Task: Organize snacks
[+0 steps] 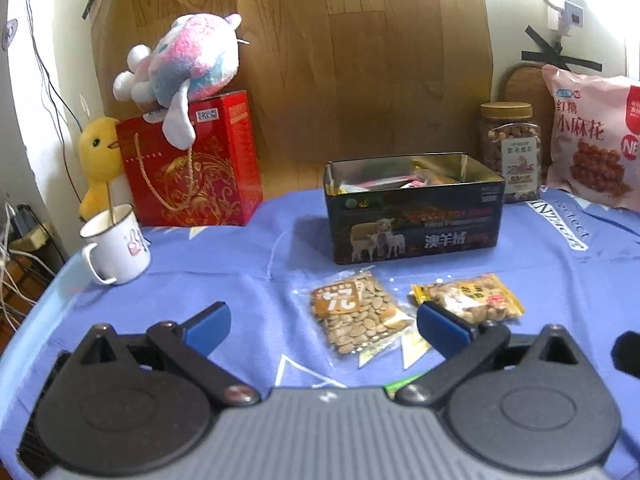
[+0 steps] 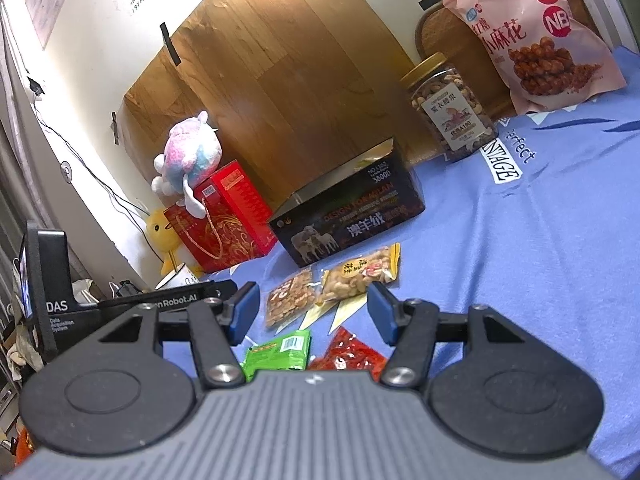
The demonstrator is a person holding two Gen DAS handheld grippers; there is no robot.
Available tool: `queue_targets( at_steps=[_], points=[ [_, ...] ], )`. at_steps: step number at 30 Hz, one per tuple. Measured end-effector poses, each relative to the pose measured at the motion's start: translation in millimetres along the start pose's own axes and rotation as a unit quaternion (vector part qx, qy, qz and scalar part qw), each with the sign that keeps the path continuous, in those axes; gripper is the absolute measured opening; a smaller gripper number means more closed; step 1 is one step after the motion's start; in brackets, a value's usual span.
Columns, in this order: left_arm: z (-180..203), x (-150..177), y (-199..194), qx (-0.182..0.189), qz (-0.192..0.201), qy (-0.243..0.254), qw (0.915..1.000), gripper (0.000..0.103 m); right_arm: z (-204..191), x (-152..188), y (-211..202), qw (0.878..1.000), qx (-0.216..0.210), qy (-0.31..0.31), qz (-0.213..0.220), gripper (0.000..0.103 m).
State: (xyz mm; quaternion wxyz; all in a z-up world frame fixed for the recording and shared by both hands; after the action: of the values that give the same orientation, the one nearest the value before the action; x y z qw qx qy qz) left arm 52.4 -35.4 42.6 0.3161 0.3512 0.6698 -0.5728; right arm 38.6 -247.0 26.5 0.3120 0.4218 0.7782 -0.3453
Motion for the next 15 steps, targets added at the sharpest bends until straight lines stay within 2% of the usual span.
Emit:
queue_targets(
  at_steps=[15],
  points=[
    [-1.5, 0.9, 3.8, -0.011, -0.001, 0.005, 0.9999, 0.102, 2.1, 0.4, 0.4, 1.000, -0.001, 0.002, -0.001, 0.062]
  ],
)
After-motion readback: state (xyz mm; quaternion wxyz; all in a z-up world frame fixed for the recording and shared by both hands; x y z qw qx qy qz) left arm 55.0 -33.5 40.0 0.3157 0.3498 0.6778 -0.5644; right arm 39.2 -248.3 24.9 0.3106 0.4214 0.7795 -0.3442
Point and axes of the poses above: each gripper's, at about its wrist camera, not at the fingertips, and y roughly the way its jaws point, z to its right, x to its underside, the point moved 2 cm from there along y, roughly the way its jaws point, and after that the axes turned 2 degrees about z, right-handed, at the moved point
